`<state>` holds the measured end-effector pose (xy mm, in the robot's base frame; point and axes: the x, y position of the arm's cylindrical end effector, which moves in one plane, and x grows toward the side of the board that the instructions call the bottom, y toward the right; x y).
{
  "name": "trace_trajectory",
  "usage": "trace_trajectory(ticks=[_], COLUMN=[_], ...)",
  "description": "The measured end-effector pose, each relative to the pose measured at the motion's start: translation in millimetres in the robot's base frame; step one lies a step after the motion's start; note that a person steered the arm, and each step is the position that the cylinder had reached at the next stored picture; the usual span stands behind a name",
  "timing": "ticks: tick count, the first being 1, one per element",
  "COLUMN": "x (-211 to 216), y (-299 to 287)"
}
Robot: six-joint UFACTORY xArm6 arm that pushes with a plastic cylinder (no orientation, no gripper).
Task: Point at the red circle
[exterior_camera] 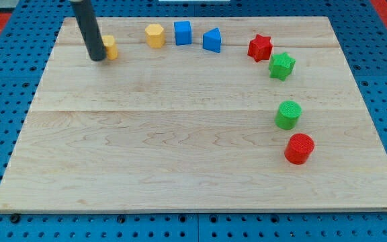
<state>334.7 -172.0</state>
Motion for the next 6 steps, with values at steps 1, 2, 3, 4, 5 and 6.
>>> trace_trajectory(ticks=[1,2,3,4,5,6], x=[73,157,258,266,240,216], y=[39,142,256,365,391,349])
